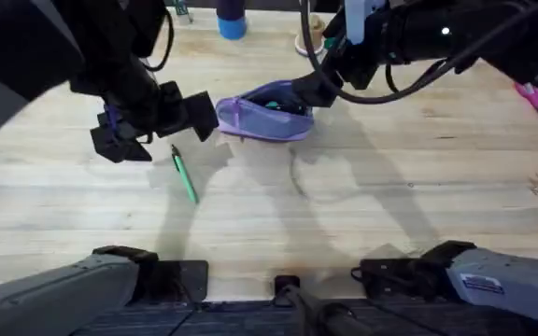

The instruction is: Unzip the bag, pick up the pens from the table one at a time and place them inside, then zip the bag closed.

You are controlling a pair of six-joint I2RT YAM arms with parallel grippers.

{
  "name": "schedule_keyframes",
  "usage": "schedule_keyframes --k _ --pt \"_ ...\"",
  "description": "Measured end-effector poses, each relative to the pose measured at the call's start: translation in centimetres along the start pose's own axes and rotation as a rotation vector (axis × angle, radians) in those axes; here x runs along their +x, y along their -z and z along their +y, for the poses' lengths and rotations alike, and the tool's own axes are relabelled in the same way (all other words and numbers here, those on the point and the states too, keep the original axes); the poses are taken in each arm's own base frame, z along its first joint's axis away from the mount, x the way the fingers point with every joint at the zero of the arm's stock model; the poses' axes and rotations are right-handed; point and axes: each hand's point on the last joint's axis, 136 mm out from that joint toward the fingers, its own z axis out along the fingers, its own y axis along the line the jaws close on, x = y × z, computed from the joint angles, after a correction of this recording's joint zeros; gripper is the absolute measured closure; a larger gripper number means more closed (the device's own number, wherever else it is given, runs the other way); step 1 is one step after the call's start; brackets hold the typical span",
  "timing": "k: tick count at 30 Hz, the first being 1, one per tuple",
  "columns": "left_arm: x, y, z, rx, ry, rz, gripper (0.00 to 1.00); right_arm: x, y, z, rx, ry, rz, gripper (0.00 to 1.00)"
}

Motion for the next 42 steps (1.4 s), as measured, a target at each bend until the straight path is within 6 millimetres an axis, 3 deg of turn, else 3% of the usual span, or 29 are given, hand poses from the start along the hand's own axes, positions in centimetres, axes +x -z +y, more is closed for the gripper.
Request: schedule_keyframes --k 4,13,22,35,38,42 --pt "0.8 -1.5 0.9 -0.033 0.053 0.016 0.010 0.2 0.1 -0.5 0.010 -0.009 0.003 0.005" --pt "1.3 -5.2 0.6 0.009 0.087 0.014 0.008 0.8 0.3 -1.4 0.028 -0.028 0.010 0.006" --pt "3.5 -8.7 2.2 -0.029 0.186 0.052 0.008 0.8 0.3 -1.4 0.028 -0.028 0.010 0.006" --pt "3.4 -8.8 2.4 -0.013 0.221 0.015 0.006 0.7 0.3 -1.4 0.029 -0.028 0.010 0.006" --pt "3.4 -8.9 2.5 -0.020 0.223 0.013 0.086 0.8 0.3 -1.4 0.028 -0.028 0.010 0.006" --pt "3.4 -8.9 2.5 -0.021 0.227 0.012 0.408 0.7 0.3 -1.4 0.029 -0.027 0.010 0.006"
